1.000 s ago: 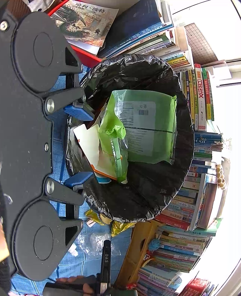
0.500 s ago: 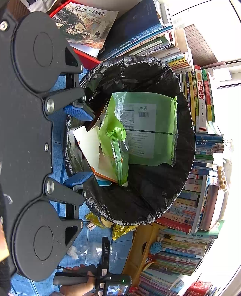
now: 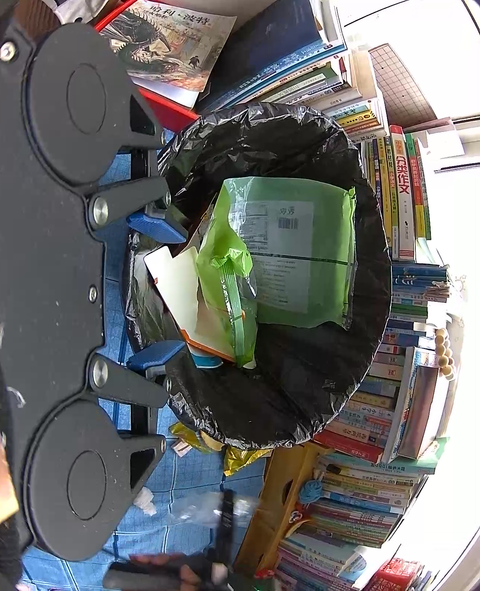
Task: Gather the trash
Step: 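Lower the right gripper to the clear plastic bag and grasp it, then carry the clear plastic bag with the right gripper and drop it into the bin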
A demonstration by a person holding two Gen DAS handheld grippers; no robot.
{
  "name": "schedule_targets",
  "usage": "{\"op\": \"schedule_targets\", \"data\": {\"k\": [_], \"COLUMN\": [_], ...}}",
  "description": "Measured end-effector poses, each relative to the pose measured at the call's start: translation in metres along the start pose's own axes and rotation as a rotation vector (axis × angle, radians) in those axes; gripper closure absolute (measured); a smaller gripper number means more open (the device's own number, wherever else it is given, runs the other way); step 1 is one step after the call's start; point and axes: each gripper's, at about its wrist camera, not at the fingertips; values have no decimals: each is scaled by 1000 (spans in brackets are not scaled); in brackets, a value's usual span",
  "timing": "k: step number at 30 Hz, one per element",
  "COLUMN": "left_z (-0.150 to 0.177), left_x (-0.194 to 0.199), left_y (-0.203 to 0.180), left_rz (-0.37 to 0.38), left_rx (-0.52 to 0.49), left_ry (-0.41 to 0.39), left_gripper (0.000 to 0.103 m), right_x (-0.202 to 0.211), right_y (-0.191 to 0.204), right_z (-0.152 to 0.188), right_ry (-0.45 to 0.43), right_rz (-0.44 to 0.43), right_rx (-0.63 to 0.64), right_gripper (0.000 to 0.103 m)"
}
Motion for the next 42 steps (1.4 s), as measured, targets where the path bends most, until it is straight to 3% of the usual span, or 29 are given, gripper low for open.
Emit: {"op": "schedule_targets", "data": {"k": [4,10,14,16,21,29,32,36,42], "left_z": [1,1,1,1,1,3,3,4,5], "left_x": [-1,0,0,0,1,2,2,3,4], "left_y": [0,1,1,2,3,6,7,7,7], "left_rz": [3,6,10,13,22,37,41,42,41], "left_rx": [1,5,9,10,14,19,19,15,13], "left_ry": [-3,-7,-9,-11,-15,-23,-24,-29,-37], "left_gripper": [47,47,47,47,47,47,47,47,47], "right_x": [44,108,121,113,64,-10,-16,-14,7], "right_y": [26,88,138,163,223,261,270,274,268], "right_z": [-24,-65,-79,-81,-72,-34,-27,-28,-32], "right_ry": [-107,-259,-265,-232,-18,276,305,302,257], "right_rz": [-155,-500,-708,-767,-769,-574,-526,-538,-558], "right_rx": [20,89,143,185,280,338,371,351,349], "right_gripper": [46,45,45,44,44,41,29,16,11]}}
Point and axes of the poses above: each gripper's, at about its wrist camera, not at the fingertips, and x roughly against the way its jaws point, y to its left, z to its underside, and after that the axes turned 14 degrees about -z, right-handed
